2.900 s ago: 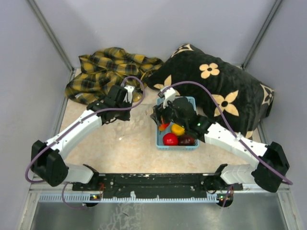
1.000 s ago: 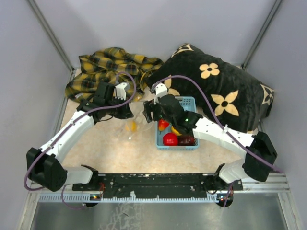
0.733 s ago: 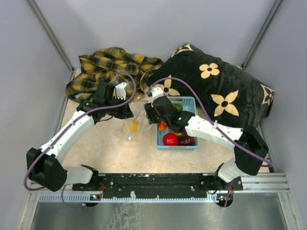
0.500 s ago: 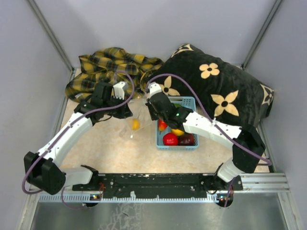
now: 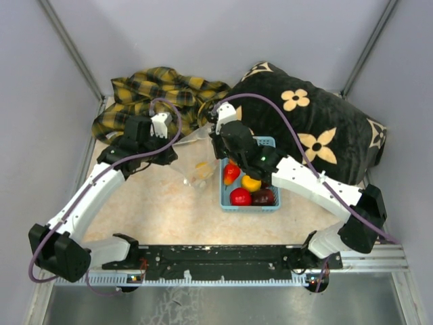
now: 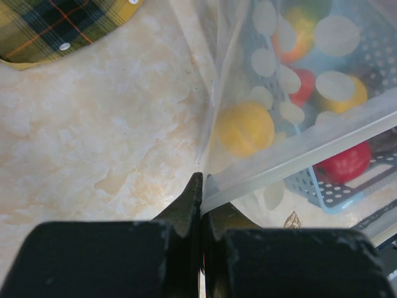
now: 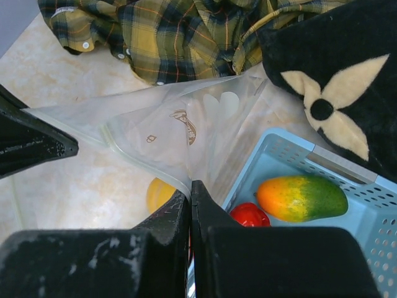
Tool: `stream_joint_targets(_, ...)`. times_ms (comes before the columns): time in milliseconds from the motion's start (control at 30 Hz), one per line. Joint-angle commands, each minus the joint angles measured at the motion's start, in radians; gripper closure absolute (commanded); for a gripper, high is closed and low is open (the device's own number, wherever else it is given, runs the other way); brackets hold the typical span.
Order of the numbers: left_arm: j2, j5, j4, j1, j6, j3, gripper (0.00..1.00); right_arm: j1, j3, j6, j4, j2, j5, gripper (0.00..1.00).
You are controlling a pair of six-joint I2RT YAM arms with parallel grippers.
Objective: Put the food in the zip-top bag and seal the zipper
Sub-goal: Place the fake fruit in the zipper food storage bag, then pick up the fake fruit from the bin.
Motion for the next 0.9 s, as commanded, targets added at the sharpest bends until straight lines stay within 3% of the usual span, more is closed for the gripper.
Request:
stream_joint_targets(0, -0.004, -0.123, -0.045, 0.011, 0.007, 0.078, 1.00, -0.032, 0.008, -0.017, 0.014, -0.040, -0.015, 1.00)
stream_joint_targets(67, 0.005, -0.110, -0.054, 0.011, 0.003, 0.105, 1.00, -0.035, 0.000, -0.030, 0.022, -0.041, -0.059, 1.00)
stream_joint_targets(233, 0.062, -0.028, -0.061, 0.007, -0.004, 0.161, 1.00, -0.037, 0.004, -0.047, 0.016, -0.038, -0.157, 0.87)
stream_joint_targets(400, 0.104, -0.051, -0.062, 0.007, 0.006, 0.154, 1.00, -0.040, -0.022, -0.070, 0.020, -0.053, -0.284, 0.68)
stream_joint_targets(633, 0.135, -0.079, -0.045, 0.007, 0.020, 0.088, 1.00, -0.100, -0.140, -0.018, 0.062, -0.145, -0.405, 0.57)
stream_joint_targets(867, 0.148, -0.090, -0.063, 0.006, 0.020, 0.117, 1.00, -0.167, -0.233, 0.062, 0.043, -0.182, -0.311, 0.53)
